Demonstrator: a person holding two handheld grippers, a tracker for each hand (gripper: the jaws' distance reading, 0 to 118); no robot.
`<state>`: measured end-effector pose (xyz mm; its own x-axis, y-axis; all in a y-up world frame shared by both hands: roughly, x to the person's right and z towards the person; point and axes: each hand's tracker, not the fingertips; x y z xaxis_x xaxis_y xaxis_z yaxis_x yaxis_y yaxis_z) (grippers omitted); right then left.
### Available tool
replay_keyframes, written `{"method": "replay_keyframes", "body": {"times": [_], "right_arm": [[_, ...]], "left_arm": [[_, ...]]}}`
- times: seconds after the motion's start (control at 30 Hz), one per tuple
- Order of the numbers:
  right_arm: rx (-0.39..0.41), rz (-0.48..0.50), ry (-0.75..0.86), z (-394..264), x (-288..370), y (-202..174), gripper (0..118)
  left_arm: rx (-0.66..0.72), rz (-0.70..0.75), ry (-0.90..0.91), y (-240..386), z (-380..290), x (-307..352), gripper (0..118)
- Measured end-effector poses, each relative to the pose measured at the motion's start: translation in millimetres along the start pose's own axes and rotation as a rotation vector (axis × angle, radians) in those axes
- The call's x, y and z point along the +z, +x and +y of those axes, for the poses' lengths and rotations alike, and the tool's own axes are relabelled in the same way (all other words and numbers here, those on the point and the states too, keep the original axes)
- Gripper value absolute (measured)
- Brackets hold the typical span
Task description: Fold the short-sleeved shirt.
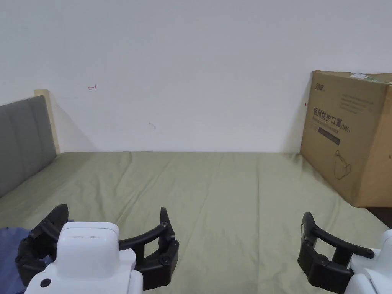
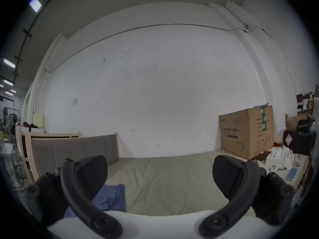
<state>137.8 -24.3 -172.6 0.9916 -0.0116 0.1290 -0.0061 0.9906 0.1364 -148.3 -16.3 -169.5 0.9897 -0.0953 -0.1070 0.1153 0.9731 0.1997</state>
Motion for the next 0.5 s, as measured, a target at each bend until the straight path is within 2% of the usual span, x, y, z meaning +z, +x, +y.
{"method": "replay_keyframes", "body": {"times": [0.1,0.3,0.33,0.37,0.4,0.43,0.47,0.5], "right_arm": [[-0.081,0.049,-0.032,4,1,6,118],[-0.092,0.030,-0.068,5,-2,12,118],[-0.095,0.038,-0.080,6,-3,13,115],[-0.100,0.043,-0.083,6,-2,15,107],[-0.106,0.049,-0.076,6,0,17,60],[-0.117,0.042,-0.049,7,3,18,9],[-0.116,-0.020,-0.025,8,4,19,1],[-0.105,-0.077,-0.034,9,2,19,1]], "left_arm": [[0.019,-0.019,-0.015,2,2,0,118],[0.086,-0.030,-0.051,0,2,-2,118],[0.090,-0.023,-0.061,0,3,-2,118],[0.090,-0.006,-0.071,-1,3,-3,117],[0.092,0.011,-0.073,-1,4,-3,106],[0.096,0.012,-0.068,-2,4,-2,80],[0.100,0.002,-0.065,-4,6,-2,38],[0.096,-0.006,-0.073,-5,7,-4,0]]}}
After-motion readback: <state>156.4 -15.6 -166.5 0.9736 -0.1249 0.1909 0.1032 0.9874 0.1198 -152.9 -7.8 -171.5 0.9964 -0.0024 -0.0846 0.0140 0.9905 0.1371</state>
